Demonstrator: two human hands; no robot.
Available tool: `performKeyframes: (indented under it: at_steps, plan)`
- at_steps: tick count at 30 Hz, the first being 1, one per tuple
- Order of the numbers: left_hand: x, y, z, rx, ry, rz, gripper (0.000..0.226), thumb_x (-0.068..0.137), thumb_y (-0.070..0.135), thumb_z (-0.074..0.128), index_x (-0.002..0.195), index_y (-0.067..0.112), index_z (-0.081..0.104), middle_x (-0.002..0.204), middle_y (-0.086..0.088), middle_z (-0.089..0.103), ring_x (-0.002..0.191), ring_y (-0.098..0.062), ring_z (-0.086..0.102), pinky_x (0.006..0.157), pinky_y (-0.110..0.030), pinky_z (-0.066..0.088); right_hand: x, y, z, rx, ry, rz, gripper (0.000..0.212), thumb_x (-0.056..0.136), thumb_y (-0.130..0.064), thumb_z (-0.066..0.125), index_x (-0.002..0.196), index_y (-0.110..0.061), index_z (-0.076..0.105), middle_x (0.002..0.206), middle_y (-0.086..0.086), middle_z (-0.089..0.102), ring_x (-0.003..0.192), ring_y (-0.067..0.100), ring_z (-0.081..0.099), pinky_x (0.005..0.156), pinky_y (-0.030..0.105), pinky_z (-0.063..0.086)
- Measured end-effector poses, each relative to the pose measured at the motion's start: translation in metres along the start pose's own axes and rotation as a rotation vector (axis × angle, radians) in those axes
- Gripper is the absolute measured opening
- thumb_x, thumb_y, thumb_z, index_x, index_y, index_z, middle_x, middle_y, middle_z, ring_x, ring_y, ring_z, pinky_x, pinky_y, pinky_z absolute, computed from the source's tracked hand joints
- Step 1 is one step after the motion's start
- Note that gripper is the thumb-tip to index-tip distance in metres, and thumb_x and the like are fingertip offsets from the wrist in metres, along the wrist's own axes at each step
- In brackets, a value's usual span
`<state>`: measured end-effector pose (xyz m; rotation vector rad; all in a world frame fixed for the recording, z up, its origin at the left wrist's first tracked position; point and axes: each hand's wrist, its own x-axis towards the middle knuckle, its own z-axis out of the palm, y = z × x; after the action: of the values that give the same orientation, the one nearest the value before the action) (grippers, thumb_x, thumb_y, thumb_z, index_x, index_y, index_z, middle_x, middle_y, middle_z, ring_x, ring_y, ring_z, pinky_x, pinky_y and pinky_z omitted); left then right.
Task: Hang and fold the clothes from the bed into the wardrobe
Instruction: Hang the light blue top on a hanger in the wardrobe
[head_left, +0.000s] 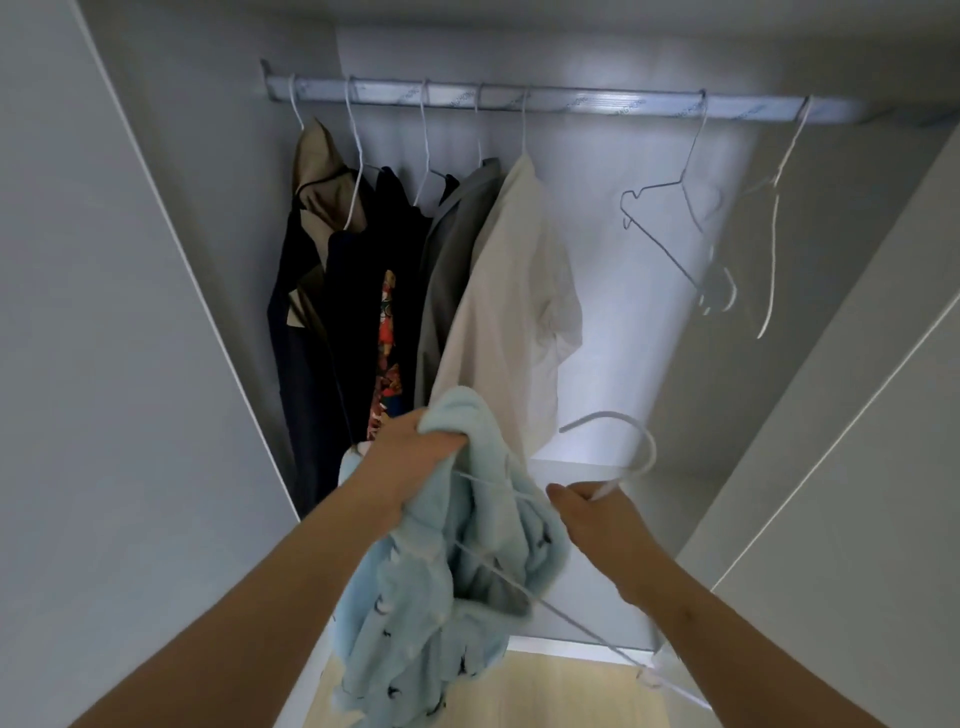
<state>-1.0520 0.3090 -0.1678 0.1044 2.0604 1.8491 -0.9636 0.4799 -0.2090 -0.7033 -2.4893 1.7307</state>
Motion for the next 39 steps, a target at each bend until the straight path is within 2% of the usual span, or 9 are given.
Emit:
performKeyframes:
  at_steps: [8, 11, 15, 20, 23, 27, 30, 34, 39]
  plan:
    - [-0.025, 0.002, -0.017, 0.023, -0.276, -0.005, 0.028, 0.075, 0.012, 0.07, 0.102, 0.017, 0.067, 0.094, -0.006, 0.07, 0.09, -0.023, 0.065, 0.077, -0.032, 0.053, 0.014, -0.017, 0.032, 0.202, 0.056, 0.015, 0.034, 0.088, -0.019, 0.054, 0.058, -0.015, 0.04, 0.05, 0.0, 0.036, 0.049, 0.014, 0.031, 0.05, 0.025, 0.029]
    - [-0.023, 0.006, -0.025, 0.303, -0.274, 0.242, 0.011, 0.079, 0.028, 0.071, 0.089, 0.024, 0.07, 0.105, 0.007, 0.059, 0.101, -0.011, 0.054, 0.09, -0.029, 0.046, 0.02, -0.026, 0.023, 0.163, 0.061, -0.063, 0.039, 0.088, -0.015, 0.052, 0.053, -0.017, 0.035, 0.041, -0.007, 0.032, 0.043, 0.009, 0.029, 0.048, 0.021, 0.028]
    - [-0.009, 0.006, -0.025, 1.185, 0.089, 0.67, 0.07, 0.072, 0.072, 0.028, 0.119, 0.032, 0.061, 0.128, 0.012, 0.046, 0.126, -0.014, 0.036, 0.105, -0.038, 0.02, 0.025, -0.046, 0.015, 0.231, 0.062, -0.148, 0.05, 0.085, -0.01, 0.053, 0.042, -0.023, 0.029, 0.035, -0.011, 0.03, 0.037, 0.006, 0.025, 0.046, 0.02, 0.027]
    - [0.002, 0.021, -0.014, 1.371, 0.272, 1.129, 0.05, 0.075, 0.061, 0.039, 0.055, 0.019, 0.057, 0.048, 0.006, 0.05, 0.045, -0.012, 0.049, 0.063, -0.026, 0.034, 0.022, -0.059, -0.006, 0.141, -0.022, -0.264, 0.045, 0.085, -0.008, 0.051, 0.048, -0.02, 0.029, 0.038, -0.013, 0.028, 0.038, 0.003, 0.023, 0.04, 0.013, 0.024]
    - [-0.002, 0.016, -0.01, 1.173, 0.212, 0.934, 0.054, 0.071, 0.066, 0.039, 0.055, 0.017, 0.053, 0.049, 0.011, 0.042, 0.044, -0.005, 0.042, 0.044, -0.012, 0.022, 0.019, -0.058, -0.011, -0.071, 0.044, -0.506, 0.031, 0.087, -0.024, 0.056, 0.059, -0.016, 0.043, 0.05, -0.012, 0.039, 0.045, 0.002, 0.033, 0.048, 0.011, 0.03]
    - [0.003, 0.005, -0.017, 0.926, 0.277, 0.567, 0.046, 0.076, 0.058, 0.061, 0.074, 0.012, 0.064, 0.058, 0.005, 0.053, 0.057, -0.011, 0.049, 0.053, -0.023, 0.037, 0.015, -0.04, -0.012, -0.431, 0.553, -0.989, 0.027, 0.081, -0.03, 0.056, 0.091, -0.006, 0.064, 0.089, -0.001, 0.062, 0.084, 0.009, 0.047, 0.078, 0.019, 0.032]
    - [0.003, 0.015, -0.022, 0.858, 0.356, 0.592, 0.038, 0.078, 0.047, 0.066, 0.08, 0.01, 0.068, 0.059, 0.0, 0.058, 0.054, -0.01, 0.048, 0.055, -0.028, 0.042, 0.017, -0.017, -0.013, -0.503, 0.534, -1.173, 0.024, 0.082, -0.023, 0.051, 0.069, -0.006, 0.062, 0.065, 0.003, 0.059, 0.066, 0.014, 0.048, 0.064, 0.022, 0.039]
    - [-0.006, 0.032, -0.023, 0.762, 0.406, 0.636, 0.031, 0.077, 0.043, 0.069, 0.084, 0.012, 0.07, 0.06, -0.001, 0.062, 0.054, -0.011, 0.053, 0.054, -0.029, 0.043, 0.025, 0.014, -0.001, -0.742, 0.065, -0.613, 0.023, 0.093, -0.032, 0.046, 0.073, -0.022, 0.046, 0.059, -0.009, 0.045, 0.054, 0.007, 0.043, 0.048, 0.015, 0.032]
    - [-0.025, 0.053, -0.024, 0.629, 0.407, 0.679, 0.018, 0.075, 0.037, 0.072, 0.076, 0.02, 0.068, 0.06, 0.002, 0.064, 0.051, -0.006, 0.053, 0.054, -0.026, 0.046, 0.048, 0.013, 0.003, -0.296, 0.058, -0.095, 0.035, 0.089, -0.037, 0.057, 0.113, -0.016, 0.042, 0.097, -0.002, 0.057, 0.08, 0.011, 0.058, 0.059, 0.016, 0.038]
